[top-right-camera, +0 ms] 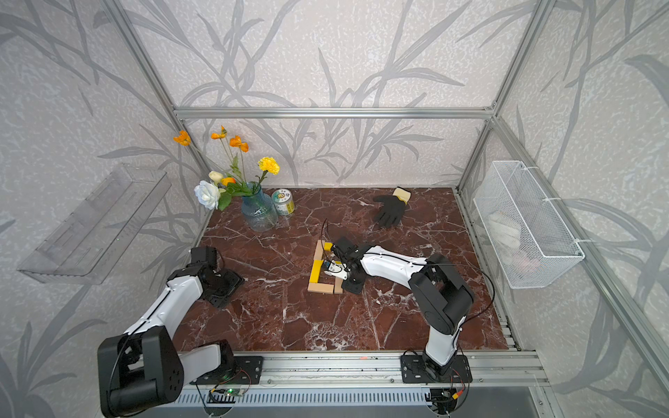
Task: Assemble the number 6 with building blocks
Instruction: Adjust the building block at the center of the board.
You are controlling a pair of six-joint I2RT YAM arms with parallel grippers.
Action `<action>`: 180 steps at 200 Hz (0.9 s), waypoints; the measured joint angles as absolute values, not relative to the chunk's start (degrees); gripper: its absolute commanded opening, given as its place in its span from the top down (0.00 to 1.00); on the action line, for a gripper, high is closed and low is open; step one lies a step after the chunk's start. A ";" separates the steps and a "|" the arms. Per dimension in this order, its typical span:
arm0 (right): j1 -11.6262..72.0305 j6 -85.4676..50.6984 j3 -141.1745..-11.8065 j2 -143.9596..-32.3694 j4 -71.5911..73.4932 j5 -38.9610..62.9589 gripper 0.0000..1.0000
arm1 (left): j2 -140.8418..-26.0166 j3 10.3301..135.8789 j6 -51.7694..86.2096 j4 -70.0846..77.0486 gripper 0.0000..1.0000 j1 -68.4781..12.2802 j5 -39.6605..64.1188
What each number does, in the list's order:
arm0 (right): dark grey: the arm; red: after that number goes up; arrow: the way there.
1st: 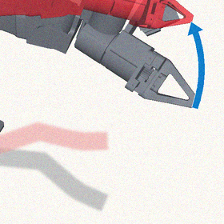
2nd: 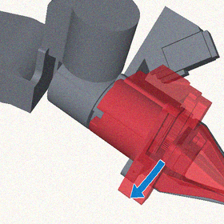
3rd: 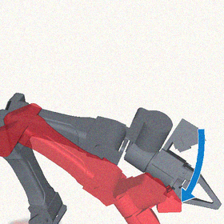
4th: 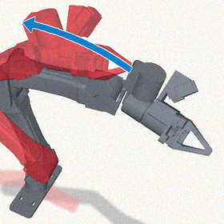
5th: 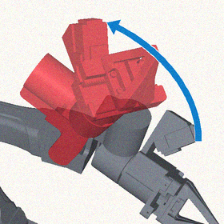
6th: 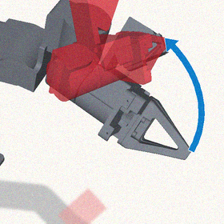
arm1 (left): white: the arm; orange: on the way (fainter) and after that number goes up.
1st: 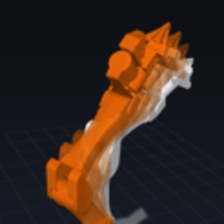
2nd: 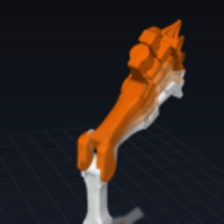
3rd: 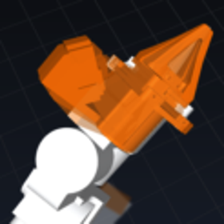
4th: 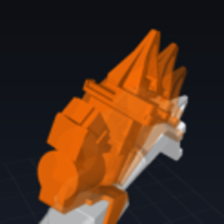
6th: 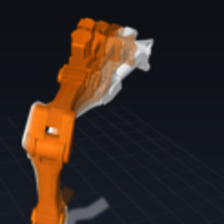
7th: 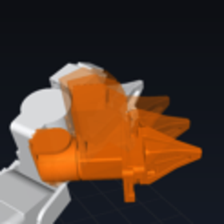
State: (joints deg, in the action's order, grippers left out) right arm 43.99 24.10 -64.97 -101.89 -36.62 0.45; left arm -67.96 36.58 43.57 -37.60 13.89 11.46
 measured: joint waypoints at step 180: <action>47.00 21.17 -64.42 -103.48 -34.09 2.48 1.00 | -68.05 36.58 43.55 -37.60 0.31 13.89 11.46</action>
State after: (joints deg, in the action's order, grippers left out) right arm 47.00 21.17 -64.42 -103.48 -34.09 2.48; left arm -68.05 36.58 43.55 -37.60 13.89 11.46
